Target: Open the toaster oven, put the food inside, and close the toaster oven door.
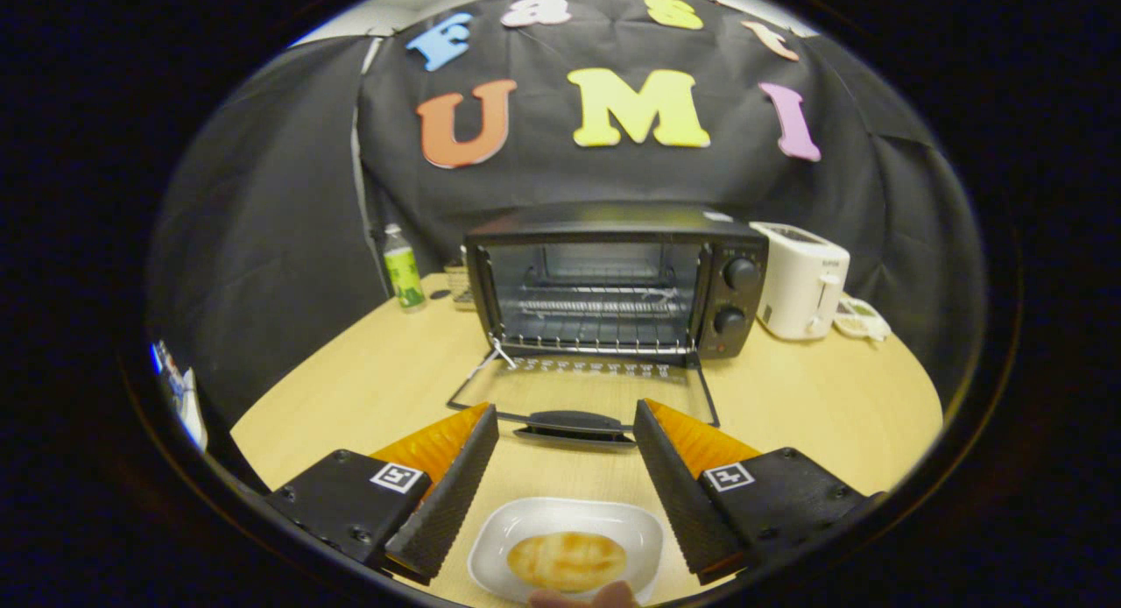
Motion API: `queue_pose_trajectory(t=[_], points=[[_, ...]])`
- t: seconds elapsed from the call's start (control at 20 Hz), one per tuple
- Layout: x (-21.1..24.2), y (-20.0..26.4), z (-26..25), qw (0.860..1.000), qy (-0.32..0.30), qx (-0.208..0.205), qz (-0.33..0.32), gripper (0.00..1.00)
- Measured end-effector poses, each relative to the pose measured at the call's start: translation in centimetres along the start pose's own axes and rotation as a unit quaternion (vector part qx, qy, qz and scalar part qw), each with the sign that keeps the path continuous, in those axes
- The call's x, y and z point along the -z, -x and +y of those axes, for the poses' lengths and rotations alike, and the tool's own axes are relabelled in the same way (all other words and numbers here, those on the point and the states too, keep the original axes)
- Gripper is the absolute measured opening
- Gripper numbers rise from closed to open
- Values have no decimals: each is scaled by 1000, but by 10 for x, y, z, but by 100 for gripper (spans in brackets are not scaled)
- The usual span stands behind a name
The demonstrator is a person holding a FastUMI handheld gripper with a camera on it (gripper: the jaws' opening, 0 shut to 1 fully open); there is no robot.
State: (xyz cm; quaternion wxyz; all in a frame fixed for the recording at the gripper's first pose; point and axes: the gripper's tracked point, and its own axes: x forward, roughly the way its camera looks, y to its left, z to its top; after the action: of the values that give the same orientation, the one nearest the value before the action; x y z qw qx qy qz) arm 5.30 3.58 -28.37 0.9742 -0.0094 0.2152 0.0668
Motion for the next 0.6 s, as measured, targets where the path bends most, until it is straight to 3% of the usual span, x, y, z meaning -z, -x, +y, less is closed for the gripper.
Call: queue_pose_trajectory(t=[0.15, 0.3, 0.6], points=[[-1, 42, 0, 999, 10, -9, -46, 100], [19, 70, -3, 999, -5, -21, -48, 100], [78, 78, -10, 999, -10, -25, -18, 100]])
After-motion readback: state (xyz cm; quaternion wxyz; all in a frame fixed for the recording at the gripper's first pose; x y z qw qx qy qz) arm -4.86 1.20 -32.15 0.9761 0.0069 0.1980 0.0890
